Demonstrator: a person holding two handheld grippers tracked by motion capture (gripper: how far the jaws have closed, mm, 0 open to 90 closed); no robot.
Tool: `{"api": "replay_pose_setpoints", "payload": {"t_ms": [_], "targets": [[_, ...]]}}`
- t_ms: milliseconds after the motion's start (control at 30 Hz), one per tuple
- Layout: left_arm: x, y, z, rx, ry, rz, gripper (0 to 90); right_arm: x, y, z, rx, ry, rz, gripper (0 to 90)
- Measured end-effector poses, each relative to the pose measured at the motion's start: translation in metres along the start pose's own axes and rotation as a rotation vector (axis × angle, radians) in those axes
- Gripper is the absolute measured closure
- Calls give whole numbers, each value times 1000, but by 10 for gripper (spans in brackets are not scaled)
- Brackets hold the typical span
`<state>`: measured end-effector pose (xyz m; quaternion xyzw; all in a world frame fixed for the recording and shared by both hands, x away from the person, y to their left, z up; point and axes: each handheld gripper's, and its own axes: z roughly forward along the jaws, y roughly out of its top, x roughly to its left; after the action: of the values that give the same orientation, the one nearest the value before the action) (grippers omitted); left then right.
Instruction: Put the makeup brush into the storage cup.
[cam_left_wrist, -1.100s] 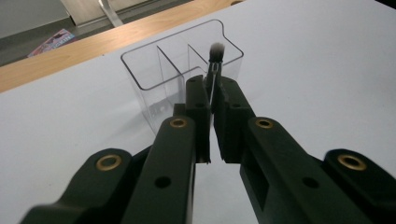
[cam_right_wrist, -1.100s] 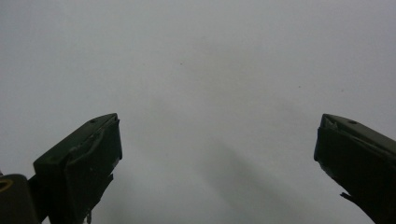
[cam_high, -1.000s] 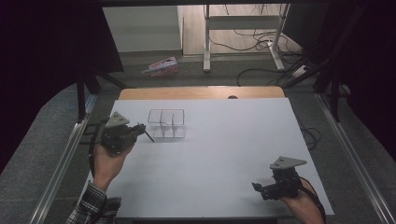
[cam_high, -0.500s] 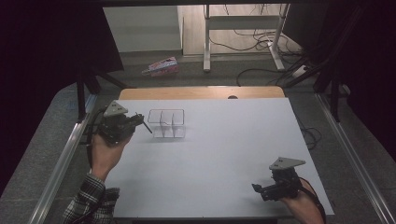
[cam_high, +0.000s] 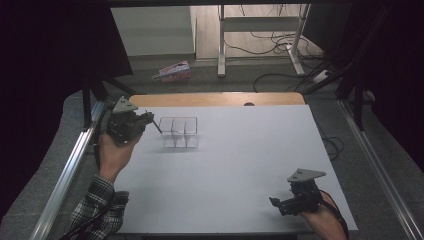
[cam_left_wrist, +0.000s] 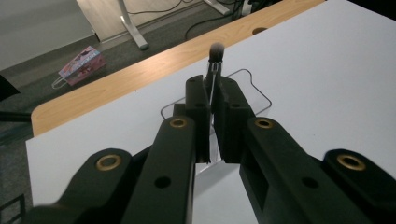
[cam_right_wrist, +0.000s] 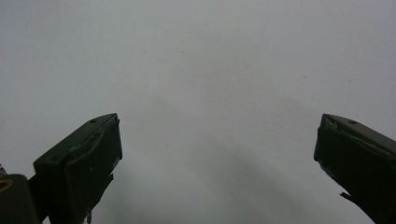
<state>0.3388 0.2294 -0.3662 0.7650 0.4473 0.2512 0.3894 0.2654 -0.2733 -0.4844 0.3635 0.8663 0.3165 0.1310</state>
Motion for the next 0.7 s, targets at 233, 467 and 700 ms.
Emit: {"api": "replay_pose_setpoints", "payload": {"t_ms": [233,467,700], "targets": [[3,3,11,0,19,-10,854,0,0,0,2,0,-3,7],[7,6,21,7,24,-19,853,0,0,1,7,5,-4,8],[9,9,32,17,24,-20,853,0,0,2,12,10,-7,11]]}}
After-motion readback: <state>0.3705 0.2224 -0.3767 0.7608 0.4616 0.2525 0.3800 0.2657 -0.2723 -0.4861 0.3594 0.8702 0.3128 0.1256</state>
